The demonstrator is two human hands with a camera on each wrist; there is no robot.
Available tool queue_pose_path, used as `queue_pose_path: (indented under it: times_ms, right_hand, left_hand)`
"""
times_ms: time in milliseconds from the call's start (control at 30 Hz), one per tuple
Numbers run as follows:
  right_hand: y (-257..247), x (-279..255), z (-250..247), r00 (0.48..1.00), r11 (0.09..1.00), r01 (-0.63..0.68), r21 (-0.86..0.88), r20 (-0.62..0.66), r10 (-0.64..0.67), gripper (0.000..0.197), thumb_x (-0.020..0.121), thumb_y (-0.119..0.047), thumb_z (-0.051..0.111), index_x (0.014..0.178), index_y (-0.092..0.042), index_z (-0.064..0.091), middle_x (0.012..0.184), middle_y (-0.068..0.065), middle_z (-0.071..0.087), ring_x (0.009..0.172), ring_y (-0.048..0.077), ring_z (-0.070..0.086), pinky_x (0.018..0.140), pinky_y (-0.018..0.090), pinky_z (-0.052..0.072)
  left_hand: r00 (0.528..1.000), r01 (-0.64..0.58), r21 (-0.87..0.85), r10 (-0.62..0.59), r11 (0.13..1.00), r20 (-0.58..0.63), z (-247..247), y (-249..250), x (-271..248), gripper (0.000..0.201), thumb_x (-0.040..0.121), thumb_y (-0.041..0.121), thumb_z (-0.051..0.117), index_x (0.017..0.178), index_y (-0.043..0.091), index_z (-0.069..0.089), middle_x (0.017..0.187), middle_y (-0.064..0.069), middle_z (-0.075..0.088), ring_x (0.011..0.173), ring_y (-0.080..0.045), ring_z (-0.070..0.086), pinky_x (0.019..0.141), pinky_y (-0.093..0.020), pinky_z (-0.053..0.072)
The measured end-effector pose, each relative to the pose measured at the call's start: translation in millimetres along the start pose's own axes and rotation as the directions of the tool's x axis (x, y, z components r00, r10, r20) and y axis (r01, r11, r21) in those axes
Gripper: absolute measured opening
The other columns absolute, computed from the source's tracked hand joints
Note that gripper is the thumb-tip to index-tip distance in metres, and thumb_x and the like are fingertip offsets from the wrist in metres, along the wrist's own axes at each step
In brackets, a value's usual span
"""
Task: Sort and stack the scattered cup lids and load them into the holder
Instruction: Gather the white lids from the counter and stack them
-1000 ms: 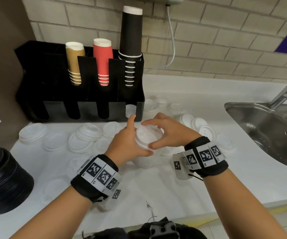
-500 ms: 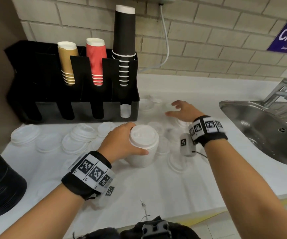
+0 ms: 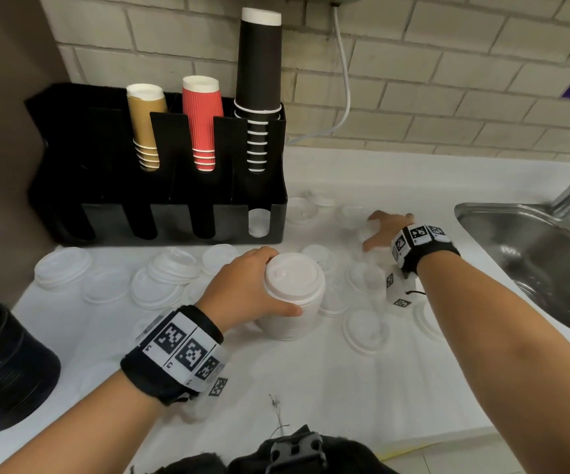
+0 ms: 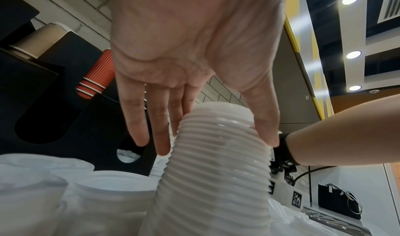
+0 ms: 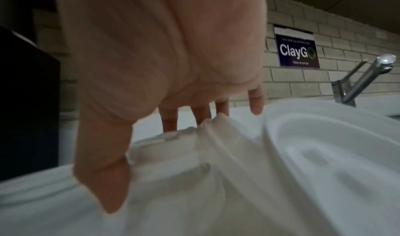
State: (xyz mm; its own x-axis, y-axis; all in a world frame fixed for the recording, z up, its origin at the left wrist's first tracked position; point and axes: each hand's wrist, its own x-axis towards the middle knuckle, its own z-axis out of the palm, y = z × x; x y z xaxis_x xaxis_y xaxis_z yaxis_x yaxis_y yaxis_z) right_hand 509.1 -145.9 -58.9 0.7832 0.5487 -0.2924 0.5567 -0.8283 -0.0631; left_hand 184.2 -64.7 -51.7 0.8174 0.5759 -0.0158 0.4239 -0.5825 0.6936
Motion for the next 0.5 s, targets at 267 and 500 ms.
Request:
queue_pose_path:
  times_ms: [267,500]
  right_hand:
    - [-47,-5,-16,0.981,0.976,0.185,0.116,0.039,-0.191,0.09,0.069,-0.062,0.073,0.143,-0.029,0.034,0.143,0.01,0.046,0.129,0.031,0.045,0.104,0.042,0.039]
    - [-25,14,1,0.996,0.993,0.086,-0.087,0.032,-0.084,0.06,0.086,-0.046,0.064,0.133,-0.012,0.052,0.134,0.01,0.056,0.119,0.031,0.055,0.091,0.033,0.041]
  left_hand:
    - [1.0,0.001,0.001,-0.001,1.0,0.0,0,0,-2,0.076,0.055,0.047,0.09,0.12,0.028,0.054,0.116,0.013,0.058,0.103,-0.01,0.055,0.086,-0.028,0.046]
    - [1.0,0.012,-0.001,-0.012,1.0,0.0,0,-1,-4,0.077,0.055,0.048,0.089,0.12,0.029,0.054,0.117,0.013,0.059,0.106,-0.012,0.056,0.091,-0.034,0.049]
